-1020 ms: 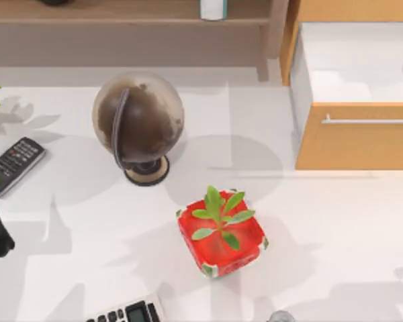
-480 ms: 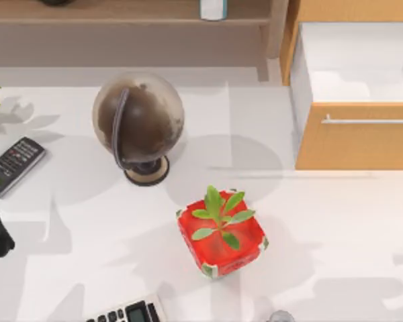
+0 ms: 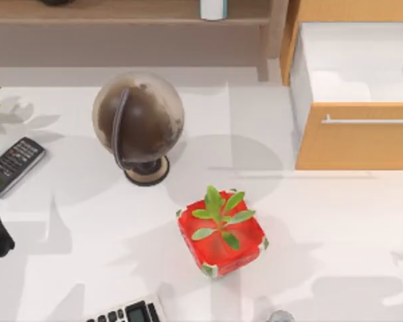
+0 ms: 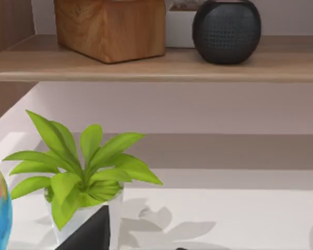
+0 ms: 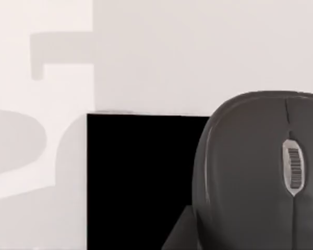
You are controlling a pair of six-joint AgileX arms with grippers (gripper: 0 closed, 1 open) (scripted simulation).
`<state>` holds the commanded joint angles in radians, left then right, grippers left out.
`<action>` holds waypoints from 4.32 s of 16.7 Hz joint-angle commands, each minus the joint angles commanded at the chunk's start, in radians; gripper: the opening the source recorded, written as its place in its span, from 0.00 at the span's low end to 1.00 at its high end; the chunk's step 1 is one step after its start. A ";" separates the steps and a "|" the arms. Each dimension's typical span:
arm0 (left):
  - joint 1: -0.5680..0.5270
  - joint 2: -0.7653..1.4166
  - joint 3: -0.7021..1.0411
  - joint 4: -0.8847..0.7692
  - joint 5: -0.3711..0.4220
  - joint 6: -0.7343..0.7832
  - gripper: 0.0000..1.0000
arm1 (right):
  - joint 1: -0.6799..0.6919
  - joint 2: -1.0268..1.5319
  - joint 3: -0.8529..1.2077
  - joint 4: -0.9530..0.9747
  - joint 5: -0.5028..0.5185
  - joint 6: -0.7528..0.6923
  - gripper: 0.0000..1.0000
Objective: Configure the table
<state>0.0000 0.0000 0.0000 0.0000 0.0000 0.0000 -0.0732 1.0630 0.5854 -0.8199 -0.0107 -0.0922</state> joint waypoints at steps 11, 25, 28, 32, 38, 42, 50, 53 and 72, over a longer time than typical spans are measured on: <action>0.000 0.000 0.000 0.000 0.000 0.000 1.00 | 0.000 0.075 -0.087 -0.010 0.002 0.000 0.00; 0.000 0.000 0.000 0.000 0.000 0.000 1.00 | 0.000 0.075 -0.087 -0.010 0.002 0.000 0.83; 0.000 0.000 0.000 0.000 0.000 0.000 1.00 | 0.000 0.075 -0.087 -0.010 0.002 0.000 1.00; 0.000 0.000 0.000 0.000 0.000 0.000 1.00 | 0.000 0.075 -0.087 -0.010 0.002 0.000 1.00; 0.000 0.000 0.000 0.000 0.000 0.000 1.00 | 0.003 0.074 -0.087 -0.001 0.003 -0.006 1.00; 0.000 0.000 0.000 0.000 0.000 0.000 1.00 | 0.045 0.079 -0.099 0.135 0.019 -0.081 1.00; 0.000 0.000 0.000 0.000 0.000 0.000 1.00 | 0.210 0.174 -0.198 0.792 0.102 -0.435 1.00; 0.000 0.000 0.000 0.000 0.000 0.000 1.00 | 0.277 0.254 -0.256 1.110 0.146 -0.609 1.00; 0.000 0.000 0.000 0.000 0.000 0.000 1.00 | 0.420 0.913 -0.371 2.574 0.389 -1.461 1.00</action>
<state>0.0000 0.0000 0.0000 0.0000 0.0000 0.0000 0.3467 1.9758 0.2145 1.7542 0.3781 -1.5533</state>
